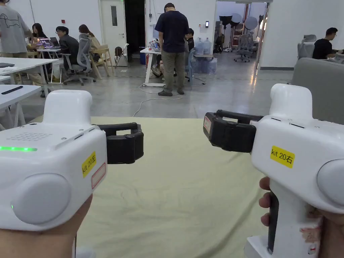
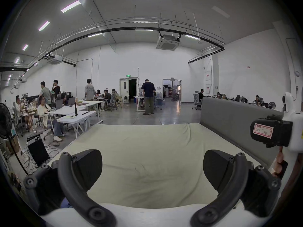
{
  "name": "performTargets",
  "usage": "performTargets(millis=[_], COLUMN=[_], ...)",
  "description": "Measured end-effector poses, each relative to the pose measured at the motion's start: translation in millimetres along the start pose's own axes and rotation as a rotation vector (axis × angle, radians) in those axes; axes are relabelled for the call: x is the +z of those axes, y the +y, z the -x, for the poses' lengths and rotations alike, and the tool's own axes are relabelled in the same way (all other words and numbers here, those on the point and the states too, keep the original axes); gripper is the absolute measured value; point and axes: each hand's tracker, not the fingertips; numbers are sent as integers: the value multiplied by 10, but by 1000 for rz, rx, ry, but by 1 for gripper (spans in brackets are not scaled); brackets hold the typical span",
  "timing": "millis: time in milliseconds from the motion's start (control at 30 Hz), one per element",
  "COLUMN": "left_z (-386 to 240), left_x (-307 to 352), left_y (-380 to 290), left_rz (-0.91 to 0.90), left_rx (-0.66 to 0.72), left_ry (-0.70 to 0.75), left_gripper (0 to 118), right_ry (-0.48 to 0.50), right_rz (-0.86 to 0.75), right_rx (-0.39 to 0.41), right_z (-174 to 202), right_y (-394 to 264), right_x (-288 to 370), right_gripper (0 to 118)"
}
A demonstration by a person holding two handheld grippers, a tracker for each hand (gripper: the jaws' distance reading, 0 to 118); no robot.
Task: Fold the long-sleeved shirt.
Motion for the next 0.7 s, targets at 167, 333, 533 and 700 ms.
performTargets(millis=[167, 333, 533, 700], left_z=[9, 7, 22, 31], left_x=[9, 22, 24, 25], left_y=[0, 5, -8, -18], left_rz=[4, 2, 7, 11], left_rx=[8, 5, 5, 6], left_ry=[-8, -10, -13, -14], left_gripper=[118, 118, 118, 118], right_ry=[-15, -5, -17, -27], right_rz=[-1, 10, 17, 26], right_rx=[10, 3, 18, 16], right_z=[23, 44, 68, 71], right_y=[-4, -13, -24, -25], right_x=[-3, -17, -41, -64], right_gripper=[118, 118, 118, 118])
